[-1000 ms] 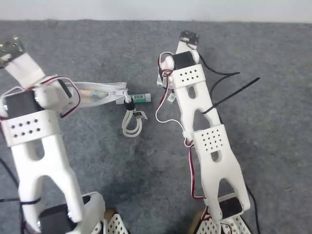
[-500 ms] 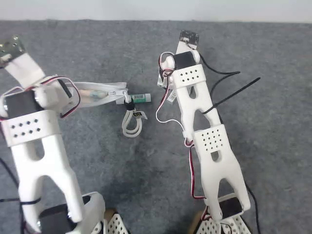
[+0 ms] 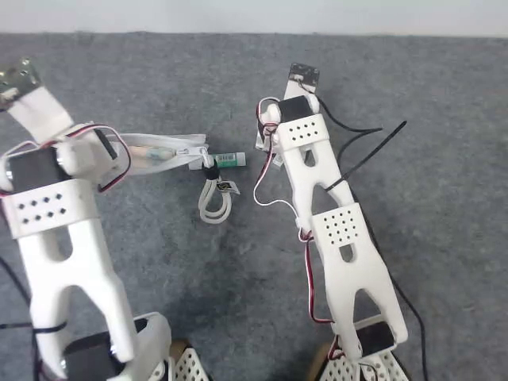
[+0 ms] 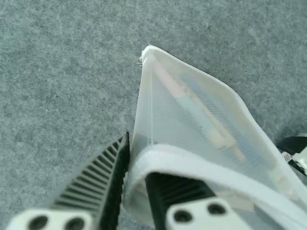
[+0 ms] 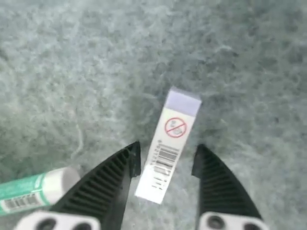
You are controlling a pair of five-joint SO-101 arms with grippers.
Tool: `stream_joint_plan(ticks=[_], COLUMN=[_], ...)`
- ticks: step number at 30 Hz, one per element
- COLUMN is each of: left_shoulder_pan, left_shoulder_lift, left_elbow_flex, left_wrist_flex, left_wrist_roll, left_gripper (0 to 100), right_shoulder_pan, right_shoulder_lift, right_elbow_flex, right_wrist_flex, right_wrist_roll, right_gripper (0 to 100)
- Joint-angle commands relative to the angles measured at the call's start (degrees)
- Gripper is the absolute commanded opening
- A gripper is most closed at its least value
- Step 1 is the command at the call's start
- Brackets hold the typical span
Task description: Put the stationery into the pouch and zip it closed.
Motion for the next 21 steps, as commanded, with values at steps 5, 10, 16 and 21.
stream_joint_plan(ticks=[5,10,16,21], left_shoulder_pan=[-0.44,-0.44,-0.44,-0.44], left_shoulder_lift=[-3.25,-3.25,-3.25,-3.25], left_elbow_flex=[0.04,0.04,0.04,0.04], left_wrist_flex=[-2.81,-2.81,-2.81,-2.81], left_wrist_roll=[0.53,0.53,0.62,0.62], left_gripper=[1,1,1,1], right_shoulder_pan=[-0.75,-0.75,-0.92,-0.92], right_shoulder_lift=[-1.19,-3.3,-6.55,-14.81], right_elbow_flex=[-3.16,-6.24,-1.85,8.79], right_wrist_flex=[4.26,8.92,8.92,9.01], right_wrist_roll=[-0.62,3.34,7.21,9.23], right_gripper=[1.8,0.6,0.6,0.6])
